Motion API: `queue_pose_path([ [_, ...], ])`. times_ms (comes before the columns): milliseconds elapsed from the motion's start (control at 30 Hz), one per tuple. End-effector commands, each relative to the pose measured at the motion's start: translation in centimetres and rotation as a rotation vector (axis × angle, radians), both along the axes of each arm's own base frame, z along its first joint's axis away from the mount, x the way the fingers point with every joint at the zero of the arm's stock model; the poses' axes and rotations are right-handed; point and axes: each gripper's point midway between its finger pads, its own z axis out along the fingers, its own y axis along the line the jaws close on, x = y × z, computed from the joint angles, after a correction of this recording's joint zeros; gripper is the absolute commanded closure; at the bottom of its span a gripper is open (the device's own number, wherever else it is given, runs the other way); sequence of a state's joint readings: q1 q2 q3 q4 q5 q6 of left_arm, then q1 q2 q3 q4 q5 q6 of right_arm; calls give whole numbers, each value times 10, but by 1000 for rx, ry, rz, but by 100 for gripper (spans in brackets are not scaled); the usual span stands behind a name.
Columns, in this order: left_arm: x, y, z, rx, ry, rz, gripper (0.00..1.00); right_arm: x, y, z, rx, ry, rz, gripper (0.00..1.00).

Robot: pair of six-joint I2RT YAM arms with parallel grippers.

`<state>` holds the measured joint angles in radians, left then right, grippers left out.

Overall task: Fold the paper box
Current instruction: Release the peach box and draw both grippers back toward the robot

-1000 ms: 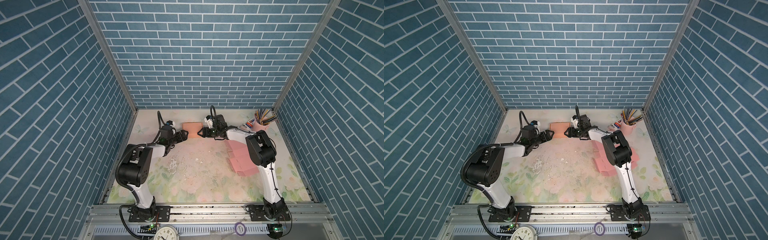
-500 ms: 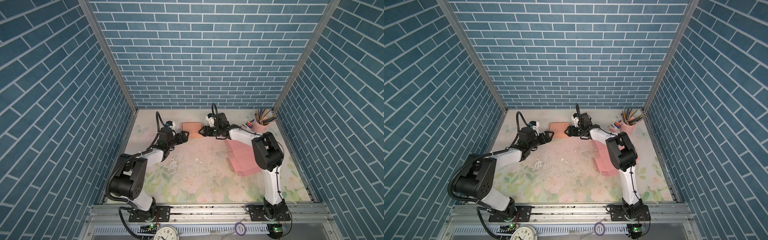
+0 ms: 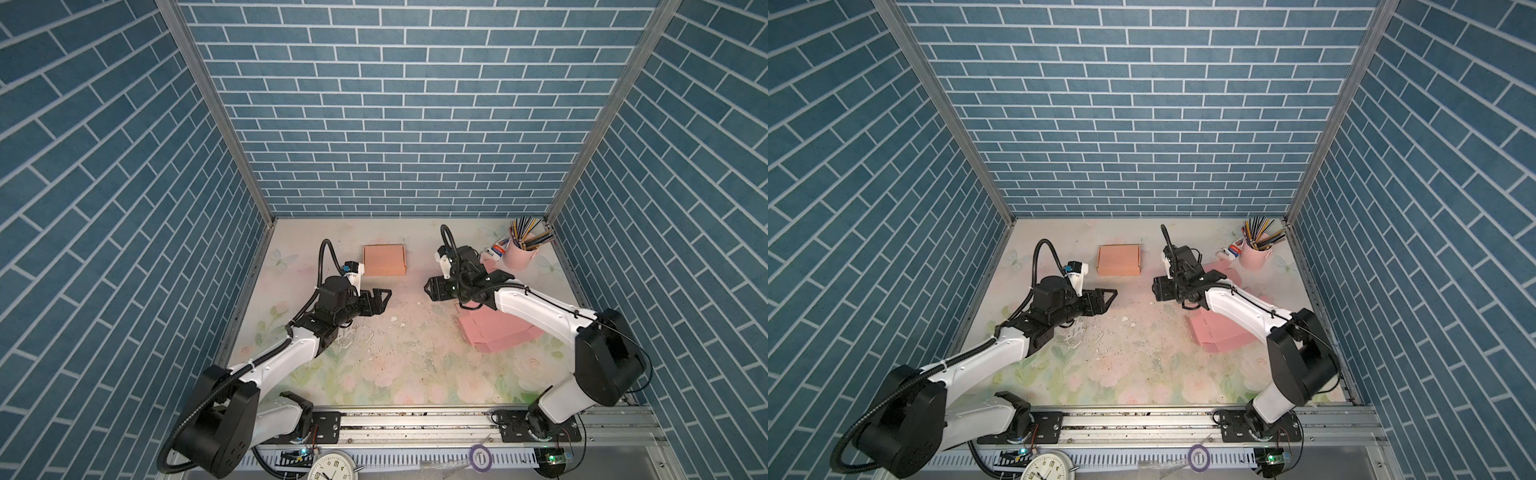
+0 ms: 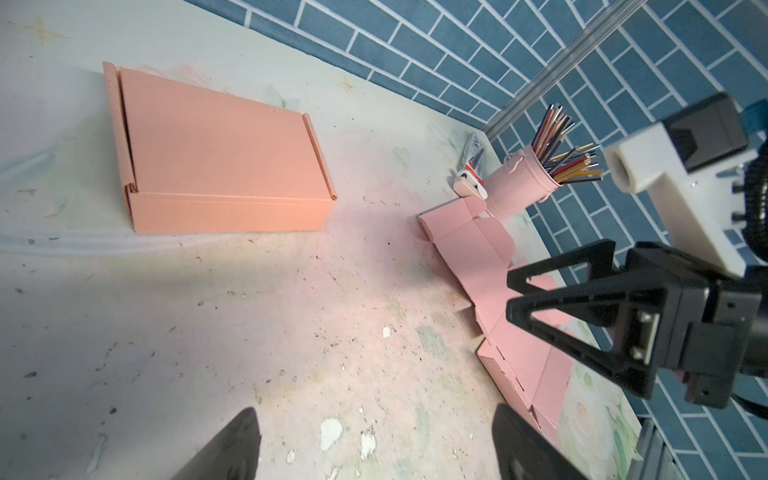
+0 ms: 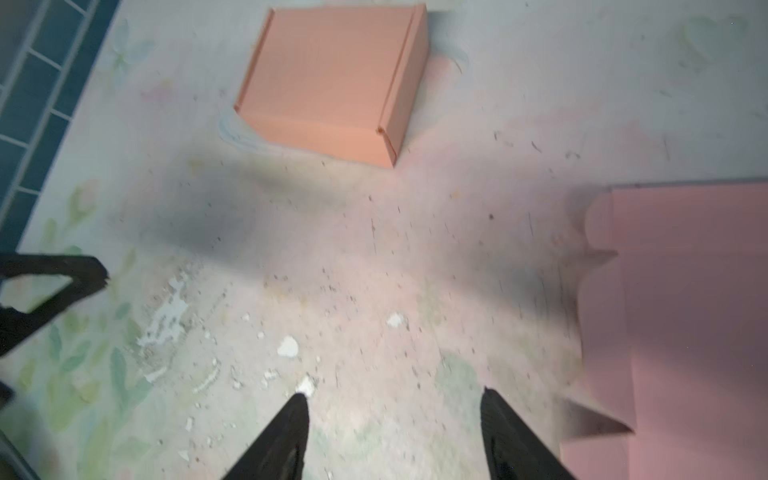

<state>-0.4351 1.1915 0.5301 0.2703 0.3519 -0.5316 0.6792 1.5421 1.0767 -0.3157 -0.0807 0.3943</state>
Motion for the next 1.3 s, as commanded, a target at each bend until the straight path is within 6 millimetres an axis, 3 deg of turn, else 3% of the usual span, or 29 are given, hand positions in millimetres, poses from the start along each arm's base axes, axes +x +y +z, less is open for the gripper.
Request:
queue_pose_path([
  [0,-17,-2,-4,5,14,-44,12,-29,-41,-12,-155,25,-61,34],
  [200,-31,-4,-1,-21,4,-72,12,-71,-68,-38,-222,97,-99,37],
  [367,-39,-1,-2,-36,8,-71,12,-85,-76,-54,-337,123,-103,39],
  [667,-47,5,-5,-32,18,-52,12,-82,-78,-71,-471,115,-95,49],
  [900,-43,4,-5,-25,17,-51,12,-80,-88,-85,-557,129,-122,57],
  [1267,-37,0,-3,-29,17,-55,12,-80,-90,-94,-596,131,-115,80],
])
